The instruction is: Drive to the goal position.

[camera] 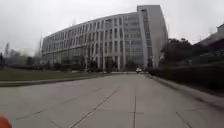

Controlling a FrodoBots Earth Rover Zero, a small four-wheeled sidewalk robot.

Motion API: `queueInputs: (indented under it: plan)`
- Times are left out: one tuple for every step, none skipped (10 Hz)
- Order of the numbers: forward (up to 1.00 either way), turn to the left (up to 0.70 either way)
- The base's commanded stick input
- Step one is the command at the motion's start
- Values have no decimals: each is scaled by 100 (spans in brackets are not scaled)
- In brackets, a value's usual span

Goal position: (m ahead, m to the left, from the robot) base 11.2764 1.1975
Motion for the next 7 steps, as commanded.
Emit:
queueInputs:
  plan:
    - [70,-28]
    - [70,-35]
    - [70,-35]
    - [70,-35]
    - [70,-35]
    - [70,-30]
    - [70,-5]
